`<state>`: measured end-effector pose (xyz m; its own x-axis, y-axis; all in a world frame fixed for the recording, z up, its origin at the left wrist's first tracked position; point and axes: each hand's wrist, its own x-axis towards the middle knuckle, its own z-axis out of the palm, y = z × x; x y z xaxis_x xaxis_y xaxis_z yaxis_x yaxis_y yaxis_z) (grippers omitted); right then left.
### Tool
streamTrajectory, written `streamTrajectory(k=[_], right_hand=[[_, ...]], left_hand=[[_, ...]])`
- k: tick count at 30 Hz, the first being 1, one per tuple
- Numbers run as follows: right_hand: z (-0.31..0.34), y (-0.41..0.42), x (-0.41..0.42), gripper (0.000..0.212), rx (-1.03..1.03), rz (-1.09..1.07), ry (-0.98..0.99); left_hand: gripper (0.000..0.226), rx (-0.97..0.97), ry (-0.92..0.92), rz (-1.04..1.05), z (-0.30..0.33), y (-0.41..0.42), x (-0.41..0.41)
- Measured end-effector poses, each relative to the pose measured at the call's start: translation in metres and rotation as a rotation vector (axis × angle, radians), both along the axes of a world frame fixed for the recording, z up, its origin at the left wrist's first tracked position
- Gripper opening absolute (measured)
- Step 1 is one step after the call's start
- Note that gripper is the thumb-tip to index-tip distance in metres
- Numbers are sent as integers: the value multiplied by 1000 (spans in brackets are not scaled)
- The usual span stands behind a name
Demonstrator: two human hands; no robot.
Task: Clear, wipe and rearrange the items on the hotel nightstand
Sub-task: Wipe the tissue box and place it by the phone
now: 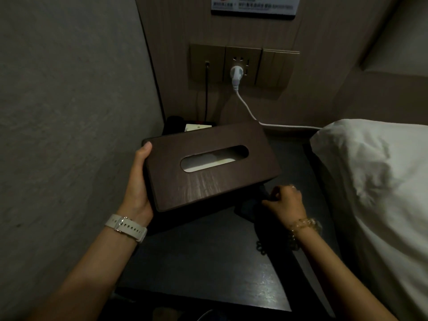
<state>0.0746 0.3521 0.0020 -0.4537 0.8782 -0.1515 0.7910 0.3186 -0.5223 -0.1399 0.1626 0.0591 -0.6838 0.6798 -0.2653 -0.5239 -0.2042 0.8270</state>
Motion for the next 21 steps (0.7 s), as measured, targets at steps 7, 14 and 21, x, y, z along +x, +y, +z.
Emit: streamTrajectory(k=[7, 14, 21], right_hand=[[30, 28, 23, 14, 90, -390, 639], [24, -17, 1, 20, 184, -210, 724], [17, -33, -11, 58, 131, -37, 622]], left_hand=[[41, -45, -37, -60, -3, 2, 0], [40, -57, -70, -162, -13, 14, 20], [44, -85, 22, -178, -17, 13, 19]])
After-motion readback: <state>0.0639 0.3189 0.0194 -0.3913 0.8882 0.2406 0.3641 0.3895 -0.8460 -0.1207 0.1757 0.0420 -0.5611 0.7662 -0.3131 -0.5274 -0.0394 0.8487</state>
